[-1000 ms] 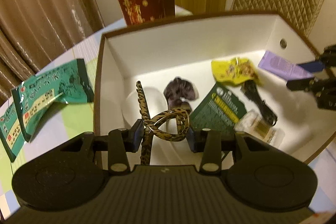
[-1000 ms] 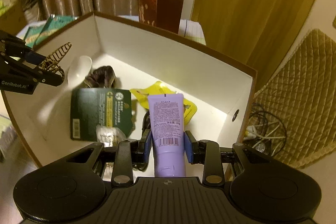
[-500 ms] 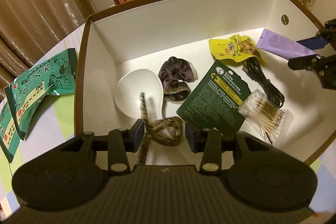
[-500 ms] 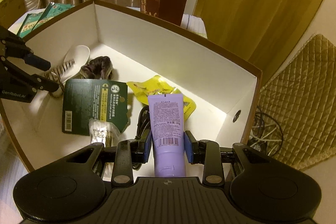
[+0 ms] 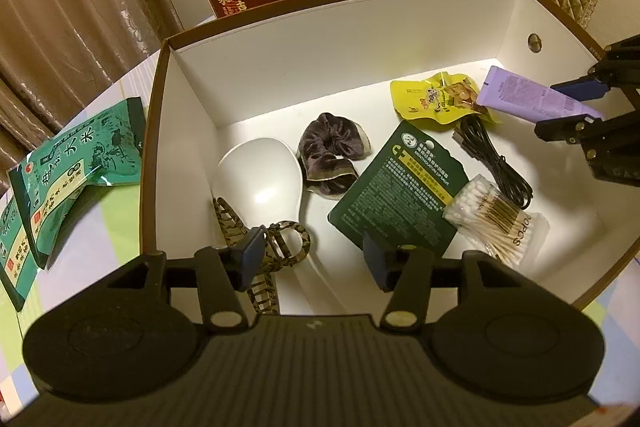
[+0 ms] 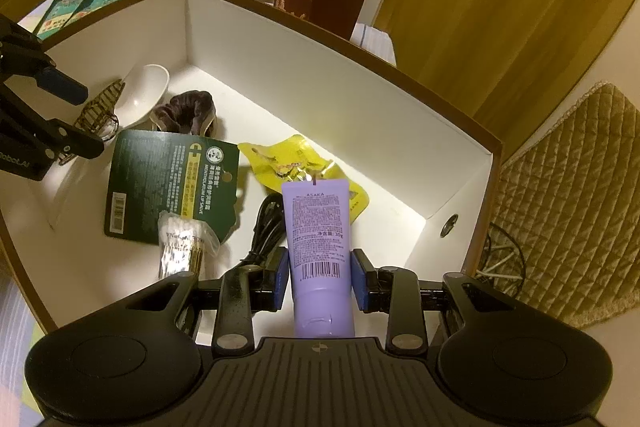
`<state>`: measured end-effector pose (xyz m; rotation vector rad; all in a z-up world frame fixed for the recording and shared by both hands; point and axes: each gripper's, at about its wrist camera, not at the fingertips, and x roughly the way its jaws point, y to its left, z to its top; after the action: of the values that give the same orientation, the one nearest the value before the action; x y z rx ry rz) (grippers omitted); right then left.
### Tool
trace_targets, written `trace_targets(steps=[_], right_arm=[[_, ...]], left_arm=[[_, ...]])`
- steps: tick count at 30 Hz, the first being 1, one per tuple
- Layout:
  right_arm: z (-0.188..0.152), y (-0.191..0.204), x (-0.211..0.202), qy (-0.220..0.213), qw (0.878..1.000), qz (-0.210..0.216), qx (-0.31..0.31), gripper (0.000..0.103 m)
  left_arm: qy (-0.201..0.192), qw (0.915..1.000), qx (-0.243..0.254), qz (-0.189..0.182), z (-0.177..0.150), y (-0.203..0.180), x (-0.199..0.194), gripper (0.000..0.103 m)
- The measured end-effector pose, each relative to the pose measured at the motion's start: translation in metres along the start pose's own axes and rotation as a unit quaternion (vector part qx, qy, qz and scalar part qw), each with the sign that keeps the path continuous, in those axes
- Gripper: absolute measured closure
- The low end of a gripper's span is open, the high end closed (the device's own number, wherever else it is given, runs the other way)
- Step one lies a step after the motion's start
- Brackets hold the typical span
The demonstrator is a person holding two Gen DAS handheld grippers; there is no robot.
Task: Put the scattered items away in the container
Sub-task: 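Open the left tool to drop the cord while the right tool releases the purple tube into the box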
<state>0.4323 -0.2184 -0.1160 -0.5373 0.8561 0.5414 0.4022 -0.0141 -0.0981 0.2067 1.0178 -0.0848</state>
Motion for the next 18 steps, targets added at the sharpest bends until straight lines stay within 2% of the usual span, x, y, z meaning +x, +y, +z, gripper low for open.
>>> trace_targets(steps=[5, 7, 9, 11, 12, 13, 18], right_arm=[[0.001, 0.000, 0.002, 0.005, 1.000, 0.008, -0.002, 0.073], [0.002, -0.002, 0.002, 0.006, 1.000, 0.016, 0.002, 0.071], [0.002, -0.003, 0.000, 0.001, 0.999, 0.036, 0.003, 0.058], [0.002, -0.001, -0.005, -0.012, 0.999, 0.051, 0.002, 0.037], [0.002, 0.001, -0.008, -0.020, 0.999, 0.044, 0.002, 0.020], [0.001, 0.002, -0.010, -0.027, 0.999, 0.040, 0.001, 0.016], [-0.001, -0.001, -0.015, -0.031, 0.997, 0.066, 0.020, 0.009]], left_arm=[[-0.001, 1.0000, -0.001, 0.000, 0.000, -0.001, -0.001, 0.050], [-0.001, 1.0000, -0.002, -0.002, 0.000, -0.001, -0.002, 0.046], [-0.004, 1.0000, -0.002, -0.005, 0.000, -0.003, -0.004, 0.041], [-0.008, 1.0000, -0.001, -0.004, 0.000, -0.004, -0.007, 0.032], [-0.010, 0.9999, -0.002, -0.004, 0.000, -0.005, -0.008, 0.031], [-0.012, 0.9999, -0.004, -0.005, 0.000, -0.005, -0.009, 0.031], [-0.012, 0.9998, -0.011, -0.010, -0.002, -0.005, -0.012, 0.026]])
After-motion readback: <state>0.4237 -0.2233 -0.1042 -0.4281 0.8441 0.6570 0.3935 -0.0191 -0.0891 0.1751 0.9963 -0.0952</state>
